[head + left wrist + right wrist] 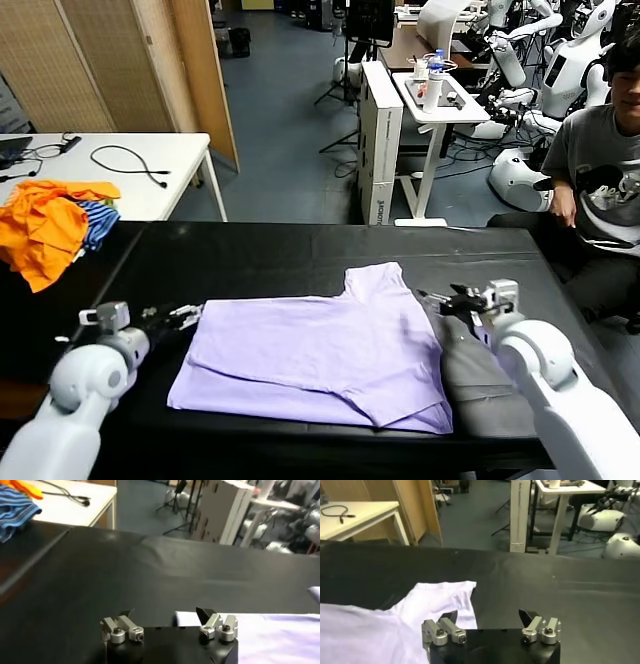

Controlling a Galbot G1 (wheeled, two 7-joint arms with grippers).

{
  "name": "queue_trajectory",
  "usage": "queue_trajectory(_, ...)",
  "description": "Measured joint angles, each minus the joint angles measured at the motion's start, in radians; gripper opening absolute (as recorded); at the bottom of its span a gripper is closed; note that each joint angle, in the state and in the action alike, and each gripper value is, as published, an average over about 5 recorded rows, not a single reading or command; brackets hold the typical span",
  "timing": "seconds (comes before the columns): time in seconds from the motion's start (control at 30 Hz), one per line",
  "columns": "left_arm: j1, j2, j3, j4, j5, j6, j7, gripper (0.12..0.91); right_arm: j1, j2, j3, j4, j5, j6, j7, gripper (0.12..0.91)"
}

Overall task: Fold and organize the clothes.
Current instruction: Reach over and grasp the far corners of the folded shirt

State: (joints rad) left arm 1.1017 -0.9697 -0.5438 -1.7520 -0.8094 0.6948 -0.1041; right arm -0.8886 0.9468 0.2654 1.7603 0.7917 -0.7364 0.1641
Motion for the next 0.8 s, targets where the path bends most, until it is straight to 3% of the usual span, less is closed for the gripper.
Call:
queue_trajectory(0.57, -0.042, -0.002, 0.061, 0.040, -0.035, 0.018, 0.020, 0.907, 0.138, 0.073, -0.133, -0.172, -0.037, 0.001, -0.040, 0.904)
queue_trajectory(0.8, -0.030, -0.006, 0.063, 0.028, -0.032, 0.017, 0.024, 0.840, 0.158, 0.086, -0.154, -0.198, -0.048, 0.018, -0.052, 0.817)
